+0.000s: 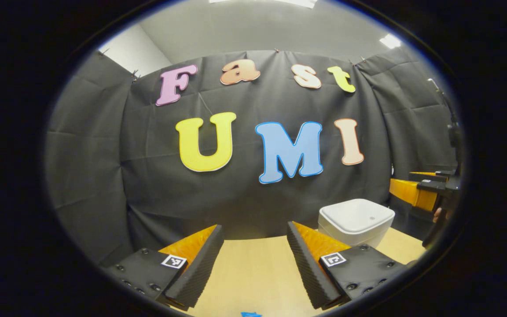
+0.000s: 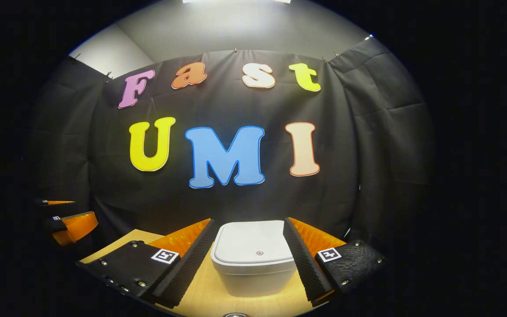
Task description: Press the lid of the desktop garbage bin to open it, pick up the crumpled paper on the desktop and throw it into the bin, then pick up the pop can on the desktop and drop it into the bin, and finally close the garbage bin lid.
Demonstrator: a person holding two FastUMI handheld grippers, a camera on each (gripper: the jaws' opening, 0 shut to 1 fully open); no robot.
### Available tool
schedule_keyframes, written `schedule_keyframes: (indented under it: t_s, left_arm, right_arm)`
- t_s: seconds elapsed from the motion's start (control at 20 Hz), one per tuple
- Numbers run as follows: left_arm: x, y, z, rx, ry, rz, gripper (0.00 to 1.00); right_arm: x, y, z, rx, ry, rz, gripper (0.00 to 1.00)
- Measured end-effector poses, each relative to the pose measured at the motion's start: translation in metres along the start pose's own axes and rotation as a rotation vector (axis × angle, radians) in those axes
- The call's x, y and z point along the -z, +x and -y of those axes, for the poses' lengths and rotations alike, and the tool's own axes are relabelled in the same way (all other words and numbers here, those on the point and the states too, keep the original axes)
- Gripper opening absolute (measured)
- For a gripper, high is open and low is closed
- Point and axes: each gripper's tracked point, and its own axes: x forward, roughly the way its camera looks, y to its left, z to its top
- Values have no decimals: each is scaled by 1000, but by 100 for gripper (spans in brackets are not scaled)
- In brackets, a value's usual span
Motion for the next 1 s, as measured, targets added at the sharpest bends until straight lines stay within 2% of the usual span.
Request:
schedule_keyframes:
  t_s: [0.4, 0.45, 0.5, 0.6, 0.65, 0.75, 0.8, 0.85, 0.95, 1.0]
  left_arm:
    - [1, 0, -1, -3, -5, -4, 95]
    - [1, 1, -1, -4, -5, -5, 95]
    - [1, 2, -1, -3, -5, -6, 95]
    - [1, 3, 0, -4, -4, -7, 95]
    - [2, 4, 0, -4, -4, -8, 95]
    - [4, 5, -1, -5, -5, -10, 95]
    - [4, 6, -1, -5, -6, -12, 95]
    - [4, 7, -1, -5, -6, -13, 95]
    - [4, 8, -2, -10, -4, -13, 95]
    - [6, 8, -2, -11, -5, -14, 95]
  right_arm:
    - [3, 5, -3, -11, -5, -20, 100]
    - [3, 7, -4, -15, -6, -23, 90]
    - [4, 8, -4, -18, -7, -25, 90]
    - [5, 9, -6, -26, -4, -30, 80]
    - [6, 10, -6, -28, -4, -34, 78]
    - [8, 12, -8, -42, -8, -43, 46]
    - [7, 14, -9, -48, -17, -48, 45]
    - [9, 16, -4, -21, -23, -41, 51]
    - [10, 16, -2, -10, -18, -42, 5]
    - [12, 17, -2, -12, -16, -49, 6]
